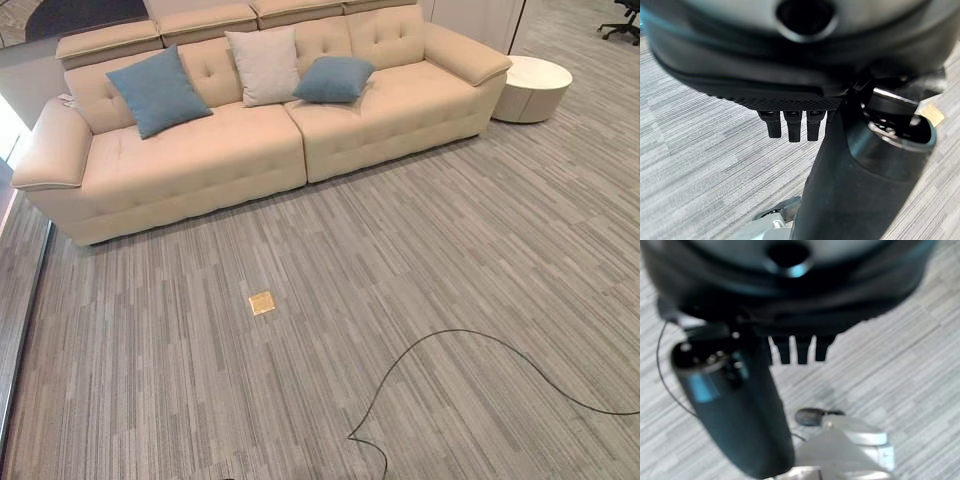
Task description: Pick up all the scattered cushions and arrange them neatly on the sofa.
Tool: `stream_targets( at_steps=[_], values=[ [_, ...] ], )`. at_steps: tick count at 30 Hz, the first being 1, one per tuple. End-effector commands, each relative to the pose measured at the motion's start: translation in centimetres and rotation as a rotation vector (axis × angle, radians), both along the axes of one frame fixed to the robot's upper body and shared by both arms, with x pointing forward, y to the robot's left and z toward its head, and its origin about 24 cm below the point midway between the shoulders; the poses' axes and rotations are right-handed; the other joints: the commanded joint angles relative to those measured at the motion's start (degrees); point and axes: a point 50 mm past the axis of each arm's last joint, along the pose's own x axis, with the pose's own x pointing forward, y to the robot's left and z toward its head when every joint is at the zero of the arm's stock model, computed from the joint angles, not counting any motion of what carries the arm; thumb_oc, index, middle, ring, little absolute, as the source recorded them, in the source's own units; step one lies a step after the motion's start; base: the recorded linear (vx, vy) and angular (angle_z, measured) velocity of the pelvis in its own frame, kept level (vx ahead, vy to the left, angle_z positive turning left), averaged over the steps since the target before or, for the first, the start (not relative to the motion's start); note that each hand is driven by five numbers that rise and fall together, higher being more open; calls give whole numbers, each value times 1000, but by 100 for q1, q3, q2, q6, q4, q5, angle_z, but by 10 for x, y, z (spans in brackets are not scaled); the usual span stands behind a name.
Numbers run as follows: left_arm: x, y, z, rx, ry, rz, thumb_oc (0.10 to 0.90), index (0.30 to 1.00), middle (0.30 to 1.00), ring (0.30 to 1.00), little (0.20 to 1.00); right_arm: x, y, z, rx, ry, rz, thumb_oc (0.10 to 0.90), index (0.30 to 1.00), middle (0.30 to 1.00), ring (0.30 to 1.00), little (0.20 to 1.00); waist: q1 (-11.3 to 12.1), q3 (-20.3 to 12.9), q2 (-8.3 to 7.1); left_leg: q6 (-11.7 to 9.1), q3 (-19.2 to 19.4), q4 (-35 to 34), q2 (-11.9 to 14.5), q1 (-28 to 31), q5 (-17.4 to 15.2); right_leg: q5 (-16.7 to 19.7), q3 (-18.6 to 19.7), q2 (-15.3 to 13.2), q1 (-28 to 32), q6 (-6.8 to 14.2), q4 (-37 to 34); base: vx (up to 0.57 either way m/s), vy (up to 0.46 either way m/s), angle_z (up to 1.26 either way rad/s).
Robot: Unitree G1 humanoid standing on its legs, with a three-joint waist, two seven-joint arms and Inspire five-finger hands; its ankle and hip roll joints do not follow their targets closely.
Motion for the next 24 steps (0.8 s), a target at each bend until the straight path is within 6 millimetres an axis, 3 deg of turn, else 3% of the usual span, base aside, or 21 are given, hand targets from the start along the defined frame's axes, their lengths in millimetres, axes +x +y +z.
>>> stream_targets(
  at_steps=[1, 9, 17, 24],
  values=[
    [22, -10, 1, -13, -35, -31, 800, 900, 900, 900, 900, 15, 10, -1, 18, -28, 54, 800, 900, 900, 900, 900, 152, -95, -139, -258, -11, 4, 34, -183, -144, -253, -56, -260, 137, 472, 68, 0, 0, 0],
    [19, -14, -1, -24, -22, 24, 800, 900, 900, 900, 900, 15, 23, -4, 42, -35, 68, 800, 900, 900, 900, 900, 140, -97, -157, -258, 10, 4, 44, -155, -151, -251, -23, -248, 134, 463, 68, 3, -5, 0],
    [22, -20, -1, -76, -50, 64, 800, 900, 900, 900, 900, 2, 23, -6, 54, 19, 68, 800, 900, 900, 900, 900, 118, -68, -153, -268, 27, 4, 53, -198, -135, -231, -2, -233, 66, 458, 68, 3, -4, 0],
    [21, -23, -2, -85, -45, 51, 800, 900, 900, 900, 900, 6, 20, -5, 36, 11, 104, 800, 900, 900, 900, 900, 109, 0, -126, -283, 21, 4, 73, -198, -143, -268, -8, -212, 65, 440, 68, 0, 0, 0]
  ],
)
